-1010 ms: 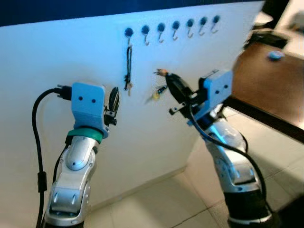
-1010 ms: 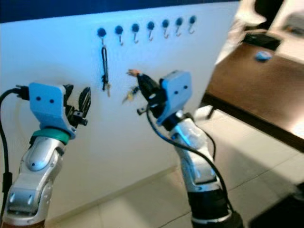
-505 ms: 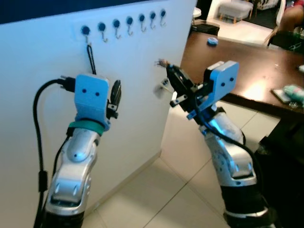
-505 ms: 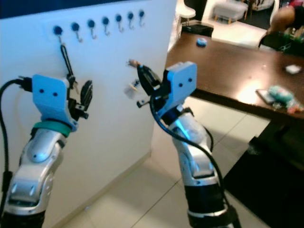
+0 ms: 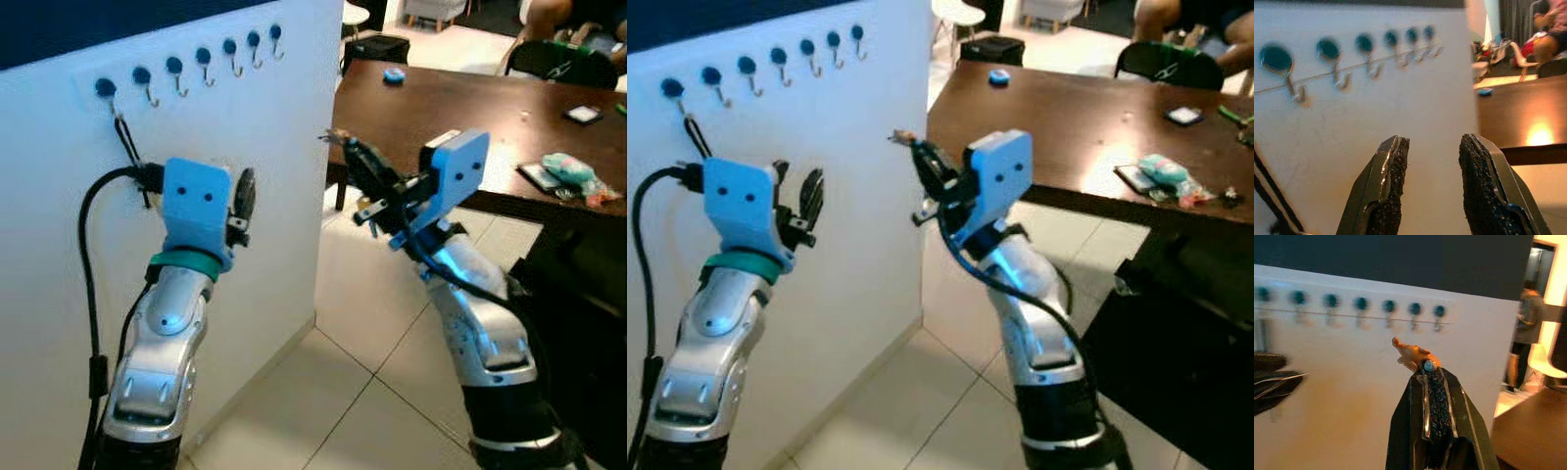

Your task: Hang keys on a hook

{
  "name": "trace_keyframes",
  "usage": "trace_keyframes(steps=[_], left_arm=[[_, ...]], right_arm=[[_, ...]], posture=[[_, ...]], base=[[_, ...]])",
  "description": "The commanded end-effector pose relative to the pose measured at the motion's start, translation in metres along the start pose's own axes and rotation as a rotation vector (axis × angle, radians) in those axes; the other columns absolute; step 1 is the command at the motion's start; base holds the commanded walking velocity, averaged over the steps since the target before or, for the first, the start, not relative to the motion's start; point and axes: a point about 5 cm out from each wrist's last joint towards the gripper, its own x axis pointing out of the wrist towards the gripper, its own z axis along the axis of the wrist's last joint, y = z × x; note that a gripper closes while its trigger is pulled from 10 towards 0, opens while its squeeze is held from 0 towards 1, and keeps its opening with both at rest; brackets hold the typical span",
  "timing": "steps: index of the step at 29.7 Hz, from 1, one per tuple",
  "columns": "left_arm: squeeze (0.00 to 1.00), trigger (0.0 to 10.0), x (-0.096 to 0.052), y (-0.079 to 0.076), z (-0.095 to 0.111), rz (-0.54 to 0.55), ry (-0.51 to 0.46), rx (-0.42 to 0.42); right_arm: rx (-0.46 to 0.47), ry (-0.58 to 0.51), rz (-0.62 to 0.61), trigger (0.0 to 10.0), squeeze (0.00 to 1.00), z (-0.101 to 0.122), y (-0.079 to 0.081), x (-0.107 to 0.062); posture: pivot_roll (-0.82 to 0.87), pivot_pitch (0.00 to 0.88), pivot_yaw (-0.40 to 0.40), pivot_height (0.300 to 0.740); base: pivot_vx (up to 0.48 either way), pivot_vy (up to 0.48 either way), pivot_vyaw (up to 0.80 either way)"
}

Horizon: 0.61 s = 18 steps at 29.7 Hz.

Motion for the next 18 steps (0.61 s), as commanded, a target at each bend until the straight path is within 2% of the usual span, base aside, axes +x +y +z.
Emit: trace_keyframes(steps=[1, 18], left_arm=[[0.00, 10.0, -0.0016, 0.0045, -0.0071, 0.023, 0.041, 0.003], [0.00, 10.0, -0.0010, 0.0048, -0.0077, 0.027, 0.040, -0.001]], right_arm=[[0.013, 0.014, 0.030, 10.0, 0.00, -0.0041, 0.0080, 0.0012], [0.001, 0.026, 0.053, 10.0, 0.00, -0.0060, 0.0109, 0.0000]], posture=[[-0.08, 0.000, 0.076, 0.740], [-0.09, 0.000, 0.078, 0.740]], base=[[0.000, 0.000, 0.00], [0.000, 0.000, 0.00]])
